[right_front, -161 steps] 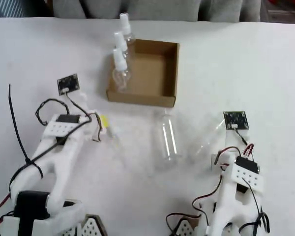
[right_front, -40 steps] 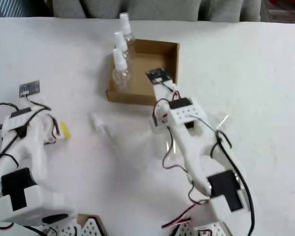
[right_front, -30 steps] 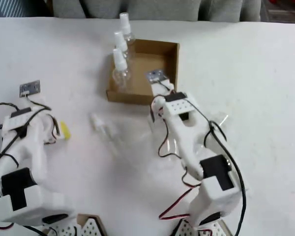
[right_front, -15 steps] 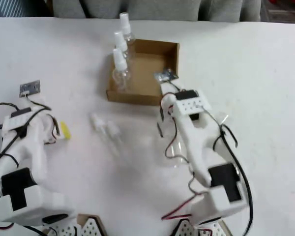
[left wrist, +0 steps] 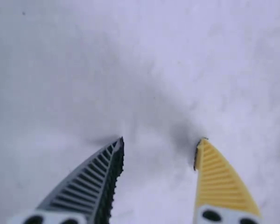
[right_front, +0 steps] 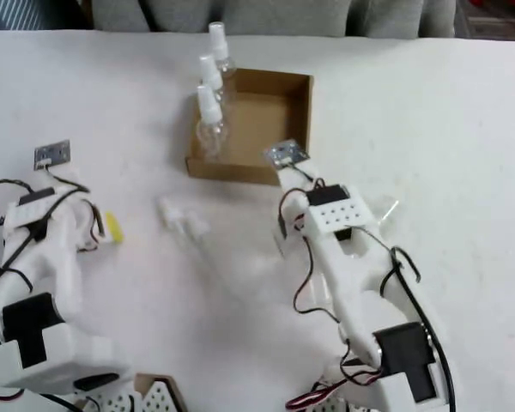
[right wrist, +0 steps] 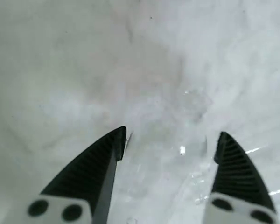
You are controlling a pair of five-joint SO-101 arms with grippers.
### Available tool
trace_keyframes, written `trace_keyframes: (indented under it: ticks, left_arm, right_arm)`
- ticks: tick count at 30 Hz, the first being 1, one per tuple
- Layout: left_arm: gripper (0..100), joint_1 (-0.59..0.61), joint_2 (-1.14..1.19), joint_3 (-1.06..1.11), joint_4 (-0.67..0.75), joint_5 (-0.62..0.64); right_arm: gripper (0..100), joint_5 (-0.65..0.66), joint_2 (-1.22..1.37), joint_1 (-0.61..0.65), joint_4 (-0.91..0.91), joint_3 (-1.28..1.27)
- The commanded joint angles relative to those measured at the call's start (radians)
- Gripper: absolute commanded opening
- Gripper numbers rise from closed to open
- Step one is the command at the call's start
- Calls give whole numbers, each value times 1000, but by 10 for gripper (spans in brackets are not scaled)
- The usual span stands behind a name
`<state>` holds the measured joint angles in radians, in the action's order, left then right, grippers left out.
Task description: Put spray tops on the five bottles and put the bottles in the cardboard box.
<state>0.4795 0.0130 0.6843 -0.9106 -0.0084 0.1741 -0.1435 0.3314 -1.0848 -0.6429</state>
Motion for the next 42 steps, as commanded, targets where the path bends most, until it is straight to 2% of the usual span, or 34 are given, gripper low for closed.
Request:
trace_keyframes:
  ticks: [1, 6, 12, 29, 42]
  left_arm:
    - [242, -2, -4, -31, -18, -8]
    - [242, -2, -4, -31, -18, -8]
    - [243, -2, -4, -31, -20, -8]
    - [243, -2, -4, -31, -21, -9]
    - [244, -1, -5, -31, -23, -9]
  right_arm:
    - [342, 11, 2, -2, 10, 49]
    - [346, 40, 2, -5, -22, 55]
    - [255, 51, -56, -8, -70, 48]
    - [252, 60, -77, -2, 64, -29]
    - [251, 60, -10, -2, 64, -8]
